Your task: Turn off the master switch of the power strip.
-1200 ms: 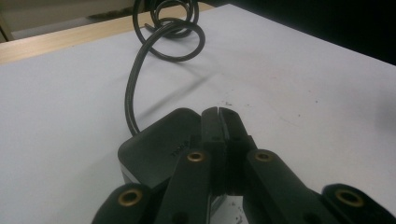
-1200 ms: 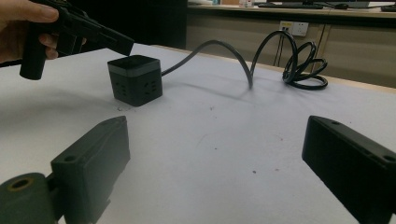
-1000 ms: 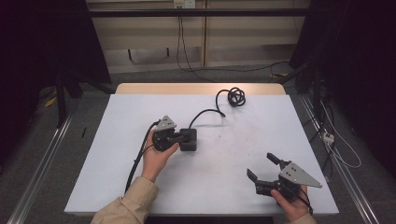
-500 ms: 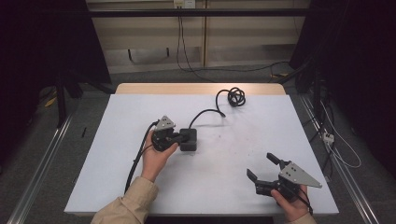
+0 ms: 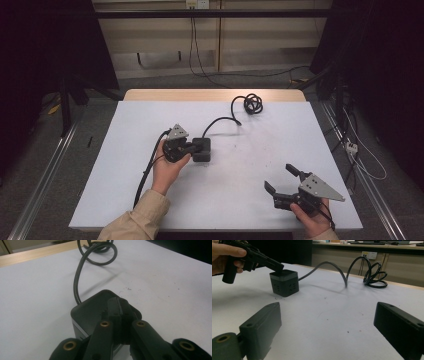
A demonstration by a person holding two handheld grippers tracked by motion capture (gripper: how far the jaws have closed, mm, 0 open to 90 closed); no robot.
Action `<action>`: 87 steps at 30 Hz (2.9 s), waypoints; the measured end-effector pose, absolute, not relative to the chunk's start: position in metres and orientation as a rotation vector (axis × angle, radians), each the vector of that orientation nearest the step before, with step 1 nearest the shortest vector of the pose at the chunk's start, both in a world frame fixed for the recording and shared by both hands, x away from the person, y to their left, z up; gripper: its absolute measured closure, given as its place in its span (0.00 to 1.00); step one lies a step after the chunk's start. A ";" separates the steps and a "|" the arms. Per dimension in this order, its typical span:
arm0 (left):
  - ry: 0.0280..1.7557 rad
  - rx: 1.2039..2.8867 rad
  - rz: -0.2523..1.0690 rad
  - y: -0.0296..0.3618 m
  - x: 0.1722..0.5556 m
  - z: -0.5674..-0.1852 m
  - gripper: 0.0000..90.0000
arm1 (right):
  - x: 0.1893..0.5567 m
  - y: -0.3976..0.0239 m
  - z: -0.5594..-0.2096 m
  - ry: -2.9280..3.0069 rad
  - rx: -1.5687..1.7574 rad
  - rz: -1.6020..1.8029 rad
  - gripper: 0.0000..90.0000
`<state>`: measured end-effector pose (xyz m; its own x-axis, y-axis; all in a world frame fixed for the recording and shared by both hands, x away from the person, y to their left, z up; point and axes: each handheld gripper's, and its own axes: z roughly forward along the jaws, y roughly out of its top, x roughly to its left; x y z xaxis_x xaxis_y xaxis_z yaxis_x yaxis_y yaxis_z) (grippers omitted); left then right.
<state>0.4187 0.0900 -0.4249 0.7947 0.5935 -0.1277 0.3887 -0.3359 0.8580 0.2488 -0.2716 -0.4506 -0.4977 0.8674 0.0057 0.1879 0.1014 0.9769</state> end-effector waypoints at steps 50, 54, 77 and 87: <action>0.704 1.980 0.294 0.086 0.416 -0.426 1.00 | 0.245 -0.271 -0.449 1.773 1.033 1.434 0.07; 0.702 1.977 0.291 0.086 0.416 -0.427 1.00 | 0.245 -0.272 -0.449 1.772 1.032 1.432 0.07; 0.708 1.980 0.306 0.093 0.415 -0.426 1.00 | 0.244 -0.271 -0.450 1.776 1.028 1.428 0.07; 0.736 1.962 0.275 0.093 0.416 -0.427 1.00 | 0.245 -0.272 -0.450 1.776 1.029 1.428 0.07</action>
